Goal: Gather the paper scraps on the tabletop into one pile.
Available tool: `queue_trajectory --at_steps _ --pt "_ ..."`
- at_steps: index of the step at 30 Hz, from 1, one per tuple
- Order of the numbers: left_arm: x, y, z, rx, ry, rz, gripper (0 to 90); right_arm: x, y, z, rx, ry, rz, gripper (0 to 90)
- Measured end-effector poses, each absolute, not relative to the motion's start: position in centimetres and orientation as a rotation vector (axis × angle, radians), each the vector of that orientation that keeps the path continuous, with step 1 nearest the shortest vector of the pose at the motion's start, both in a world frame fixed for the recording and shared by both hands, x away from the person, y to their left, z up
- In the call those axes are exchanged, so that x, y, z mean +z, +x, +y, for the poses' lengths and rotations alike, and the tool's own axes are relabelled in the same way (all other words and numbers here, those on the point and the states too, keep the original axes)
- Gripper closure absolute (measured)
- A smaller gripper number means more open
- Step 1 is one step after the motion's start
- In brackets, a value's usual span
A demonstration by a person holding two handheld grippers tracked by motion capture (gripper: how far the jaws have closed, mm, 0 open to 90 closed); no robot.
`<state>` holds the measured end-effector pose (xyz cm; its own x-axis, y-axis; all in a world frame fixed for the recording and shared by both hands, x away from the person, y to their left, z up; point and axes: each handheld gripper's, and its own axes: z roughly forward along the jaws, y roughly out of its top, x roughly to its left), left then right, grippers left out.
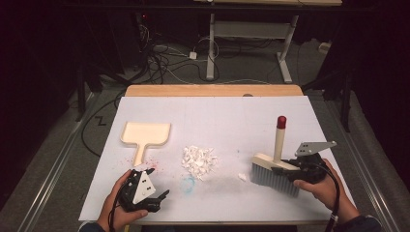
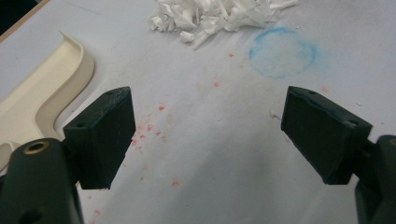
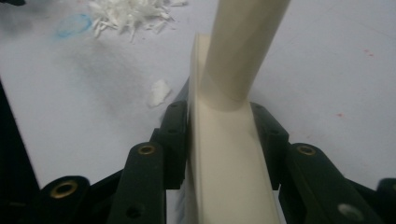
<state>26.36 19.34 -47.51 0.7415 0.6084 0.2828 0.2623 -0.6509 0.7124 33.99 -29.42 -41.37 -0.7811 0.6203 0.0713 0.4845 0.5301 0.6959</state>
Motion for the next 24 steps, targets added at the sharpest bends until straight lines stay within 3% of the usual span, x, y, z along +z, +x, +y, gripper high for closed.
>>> queue_trajectory --at_steps 10,17,24 --pt "-47.7 26.4 19.2 0.667 2.285 0.649 16.9 -42.0 37.8 -28.7 1.003 0.924 2.659 58.1" --pt "-47.6 26.3 19.4 0.664 2.28 0.649 16.9 -41.7 36.8 -28.0 1.205 0.921 2.655 67.2" --pt "-47.5 26.4 19.0 0.664 2.288 0.634 16.9 -42.4 36.8 -24.4 1.303 0.892 2.603 68.0"
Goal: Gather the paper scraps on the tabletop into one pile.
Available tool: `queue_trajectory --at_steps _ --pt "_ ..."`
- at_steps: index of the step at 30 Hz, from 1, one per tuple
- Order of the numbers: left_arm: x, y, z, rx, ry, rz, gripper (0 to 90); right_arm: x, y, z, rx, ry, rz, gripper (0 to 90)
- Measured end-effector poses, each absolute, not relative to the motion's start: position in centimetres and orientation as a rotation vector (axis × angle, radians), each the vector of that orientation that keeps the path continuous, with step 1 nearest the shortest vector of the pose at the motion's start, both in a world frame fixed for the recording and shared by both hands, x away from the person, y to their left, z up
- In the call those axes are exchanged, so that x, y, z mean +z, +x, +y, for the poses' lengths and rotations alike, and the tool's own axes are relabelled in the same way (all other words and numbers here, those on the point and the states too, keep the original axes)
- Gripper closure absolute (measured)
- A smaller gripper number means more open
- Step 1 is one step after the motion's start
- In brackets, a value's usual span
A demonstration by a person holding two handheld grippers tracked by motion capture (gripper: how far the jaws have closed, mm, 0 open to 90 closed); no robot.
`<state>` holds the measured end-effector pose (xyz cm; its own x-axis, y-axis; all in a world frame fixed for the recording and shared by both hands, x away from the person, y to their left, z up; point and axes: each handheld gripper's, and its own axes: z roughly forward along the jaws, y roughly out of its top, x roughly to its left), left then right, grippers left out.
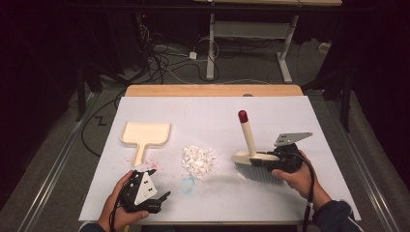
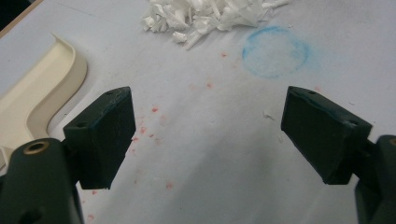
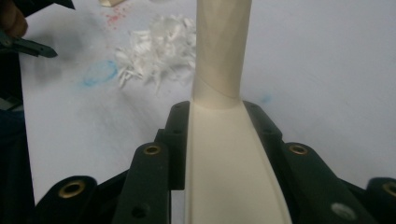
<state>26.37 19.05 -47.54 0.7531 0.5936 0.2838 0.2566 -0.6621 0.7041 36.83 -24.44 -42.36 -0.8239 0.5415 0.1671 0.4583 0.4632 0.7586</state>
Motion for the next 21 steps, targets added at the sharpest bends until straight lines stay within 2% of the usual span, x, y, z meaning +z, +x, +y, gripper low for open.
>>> queue_trajectory --at_steps 10,15,21 --pt "-47.6 26.5 19.2 0.658 2.288 0.63 16.9 -42.0 37.1 -19.8 1.492 0.837 2.503 68.0" --pt "-47.6 26.5 19.2 0.658 2.284 0.631 17.0 -40.8 36.5 -21.2 1.606 0.796 2.433 67.9" --pt "-47.5 26.6 18.8 0.656 2.289 0.621 17.0 -40.0 35.8 -23.4 1.528 0.83 2.409 68.0"
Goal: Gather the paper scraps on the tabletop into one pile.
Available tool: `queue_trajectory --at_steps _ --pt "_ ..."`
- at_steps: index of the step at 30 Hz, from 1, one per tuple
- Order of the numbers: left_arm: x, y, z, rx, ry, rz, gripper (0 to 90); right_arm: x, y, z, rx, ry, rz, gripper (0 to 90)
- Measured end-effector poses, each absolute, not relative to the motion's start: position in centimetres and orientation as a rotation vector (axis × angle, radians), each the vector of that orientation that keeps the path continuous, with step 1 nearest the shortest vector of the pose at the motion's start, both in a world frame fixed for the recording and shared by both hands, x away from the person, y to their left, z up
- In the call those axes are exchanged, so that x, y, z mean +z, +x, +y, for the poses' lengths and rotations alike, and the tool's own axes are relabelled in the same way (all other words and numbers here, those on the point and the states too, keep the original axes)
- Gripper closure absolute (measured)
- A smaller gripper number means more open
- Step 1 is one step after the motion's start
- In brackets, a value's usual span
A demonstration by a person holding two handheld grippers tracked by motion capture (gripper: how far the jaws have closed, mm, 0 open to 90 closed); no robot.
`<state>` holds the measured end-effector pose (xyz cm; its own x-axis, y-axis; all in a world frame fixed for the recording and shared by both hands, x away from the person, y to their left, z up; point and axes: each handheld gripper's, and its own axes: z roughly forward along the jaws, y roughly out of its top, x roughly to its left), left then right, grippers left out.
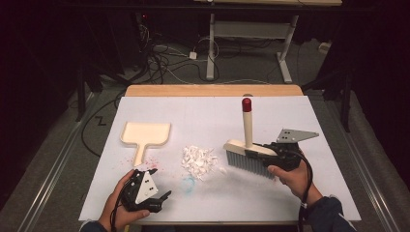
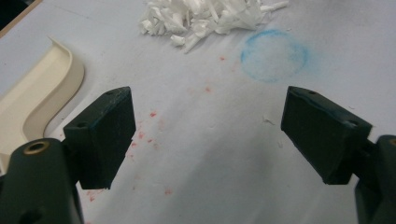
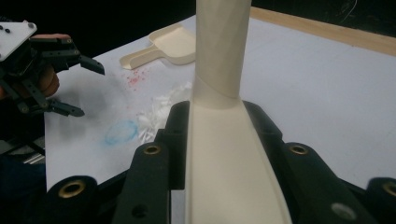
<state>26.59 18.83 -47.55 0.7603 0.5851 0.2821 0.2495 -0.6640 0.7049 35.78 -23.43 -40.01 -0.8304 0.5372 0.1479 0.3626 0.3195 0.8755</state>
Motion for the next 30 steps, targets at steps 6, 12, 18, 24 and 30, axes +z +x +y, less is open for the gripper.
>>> queue_trajectory --at_steps 6,12,18,24,30 --pt "-47.5 26.6 18.8 0.657 2.293 0.618 16.9 -41.5 35.8 -22.9 1.396 0.871 2.497 68.0" --pt "-47.6 26.5 18.9 0.652 2.294 0.622 16.9 -41.8 36.1 -19.6 1.405 0.825 2.527 68.0" --pt "-47.7 26.5 19.0 0.652 2.289 0.626 16.9 -42.3 36.8 -17.0 1.467 0.788 2.502 67.9" --pt "-47.6 26.4 19.1 0.658 2.29 0.628 17.0 -40.6 35.7 -18.9 1.473 0.757 2.472 67.9" --pt "-47.5 26.4 19.0 0.665 2.288 0.626 16.9 -39.1 34.7 -23.5 1.467 0.84 2.425 67.9"
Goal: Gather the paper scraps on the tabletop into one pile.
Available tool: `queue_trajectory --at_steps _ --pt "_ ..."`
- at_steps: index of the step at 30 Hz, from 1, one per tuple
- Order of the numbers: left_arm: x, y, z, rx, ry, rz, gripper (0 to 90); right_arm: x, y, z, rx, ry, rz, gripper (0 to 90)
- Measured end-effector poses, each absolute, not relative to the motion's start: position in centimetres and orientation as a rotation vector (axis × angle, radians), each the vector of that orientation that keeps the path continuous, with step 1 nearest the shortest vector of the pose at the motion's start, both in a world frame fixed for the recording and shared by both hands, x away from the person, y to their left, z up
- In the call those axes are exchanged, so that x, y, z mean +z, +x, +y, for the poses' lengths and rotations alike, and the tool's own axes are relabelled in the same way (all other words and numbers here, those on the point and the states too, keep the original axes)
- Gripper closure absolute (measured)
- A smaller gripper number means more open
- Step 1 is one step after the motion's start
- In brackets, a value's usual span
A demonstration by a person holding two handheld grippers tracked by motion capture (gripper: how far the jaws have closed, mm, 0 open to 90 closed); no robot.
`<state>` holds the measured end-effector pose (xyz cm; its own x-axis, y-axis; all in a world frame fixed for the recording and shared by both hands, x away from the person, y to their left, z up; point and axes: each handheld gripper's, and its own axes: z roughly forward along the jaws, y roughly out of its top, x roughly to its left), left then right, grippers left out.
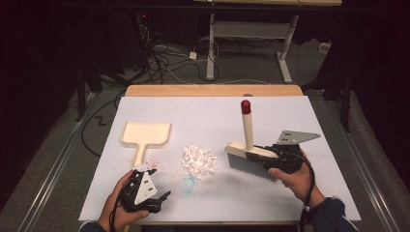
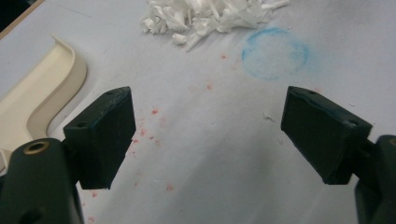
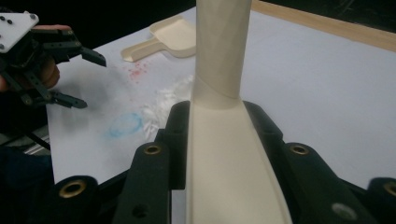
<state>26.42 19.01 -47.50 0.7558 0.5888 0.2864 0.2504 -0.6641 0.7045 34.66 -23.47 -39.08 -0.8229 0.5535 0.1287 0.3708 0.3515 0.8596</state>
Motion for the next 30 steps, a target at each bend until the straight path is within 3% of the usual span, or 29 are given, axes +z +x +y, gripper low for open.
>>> queue_trajectory --at_steps 8,16,23,30 --pt "-47.4 26.5 19.0 0.665 2.286 0.634 16.9 -38.6 32.9 -29.3 1.391 0.994 2.54 67.8" --pt "-47.7 26.7 18.6 0.65 2.303 0.629 16.9 -40.9 36.5 -31.4 1.216 1.22 2.666 67.5" --pt "-47.8 26.7 18.4 0.64 2.298 0.631 17.0 -41.4 39.9 -32.2 0.945 1.235 2.654 43.3" --pt "-47.3 26.8 19.0 0.683 2.237 0.712 16.5 -40.5 38.9 -32.4 0.906 1.098 2.336 38.5"
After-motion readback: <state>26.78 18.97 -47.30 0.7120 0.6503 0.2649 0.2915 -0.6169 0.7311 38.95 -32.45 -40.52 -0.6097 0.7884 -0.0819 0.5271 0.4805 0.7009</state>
